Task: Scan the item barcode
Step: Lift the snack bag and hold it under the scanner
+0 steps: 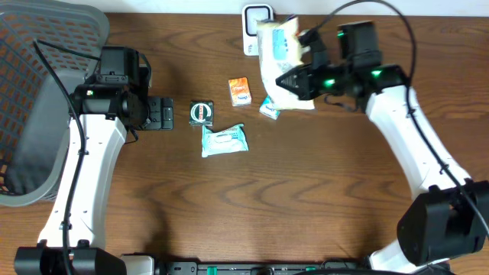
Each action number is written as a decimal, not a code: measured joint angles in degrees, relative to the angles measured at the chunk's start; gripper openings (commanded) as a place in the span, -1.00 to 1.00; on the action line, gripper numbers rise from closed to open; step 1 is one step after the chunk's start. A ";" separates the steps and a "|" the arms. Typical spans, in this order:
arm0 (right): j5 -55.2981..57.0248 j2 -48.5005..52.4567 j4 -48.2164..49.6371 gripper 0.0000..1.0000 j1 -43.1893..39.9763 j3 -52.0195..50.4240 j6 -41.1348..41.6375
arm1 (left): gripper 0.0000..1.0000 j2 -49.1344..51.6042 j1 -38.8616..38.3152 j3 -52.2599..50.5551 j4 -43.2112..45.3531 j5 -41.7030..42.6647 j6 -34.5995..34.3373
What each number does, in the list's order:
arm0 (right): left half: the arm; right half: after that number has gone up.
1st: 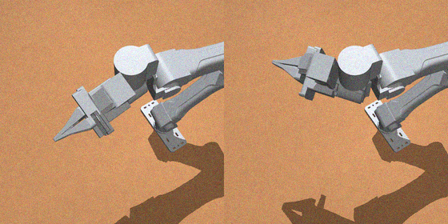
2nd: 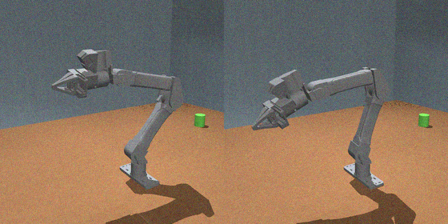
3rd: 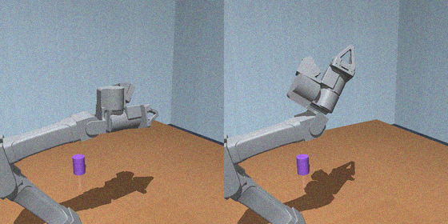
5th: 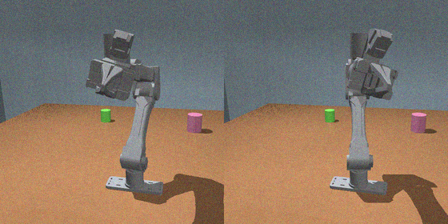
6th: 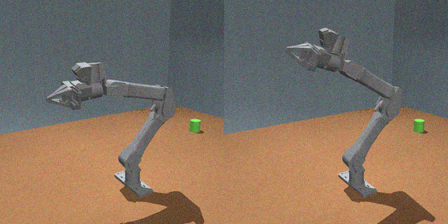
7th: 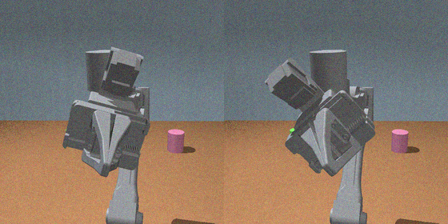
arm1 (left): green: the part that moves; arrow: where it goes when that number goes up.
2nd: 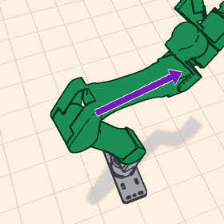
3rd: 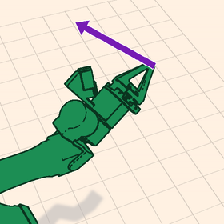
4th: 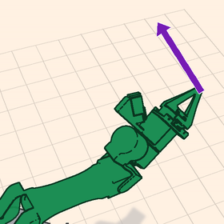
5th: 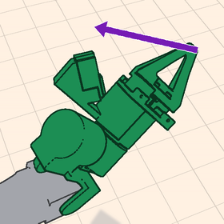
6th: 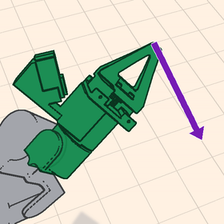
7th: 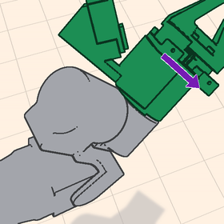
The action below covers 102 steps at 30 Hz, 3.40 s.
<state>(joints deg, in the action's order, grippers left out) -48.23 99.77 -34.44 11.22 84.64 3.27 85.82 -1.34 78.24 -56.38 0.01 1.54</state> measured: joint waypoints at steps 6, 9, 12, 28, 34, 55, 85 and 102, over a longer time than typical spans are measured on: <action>-21.88 1.57 4.50 -0.98 -4.35 0.00 -0.02 | 0.96 0.00 0.00 0.00 0.02 -0.02 0.00; -28.83 1.66 5.16 -0.98 -4.68 0.00 -0.02 | 0.95 0.00 0.00 0.00 0.00 0.00 0.00; -32.74 1.66 5.18 -0.98 -4.68 0.00 0.24 | 0.95 0.00 0.00 0.00 0.00 0.00 0.00; -34.45 1.66 5.70 -0.98 -4.68 0.00 5.51 | 0.96 0.00 0.00 0.00 0.00 0.00 0.00; -32.96 1.66 8.22 -0.98 -4.68 0.00 5.70 | 0.96 0.00 0.00 0.00 -0.02 0.00 0.00; -31.56 1.66 17.20 -0.98 -4.68 0.00 12.52 | 0.96 0.00 0.00 0.00 0.00 0.00 0.00; -28.85 1.66 16.96 -0.98 -4.68 0.00 14.58 | 0.96 0.00 0.00 0.00 0.00 0.00 0.00; -31.36 1.66 16.90 -0.98 -6.93 0.00 21.20 | 0.96 0.00 0.00 0.00 0.00 0.00 0.00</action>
<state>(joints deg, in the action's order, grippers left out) -79.59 101.43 -17.54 4.29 84.64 24.47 85.82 -1.34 78.24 -56.38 0.01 1.54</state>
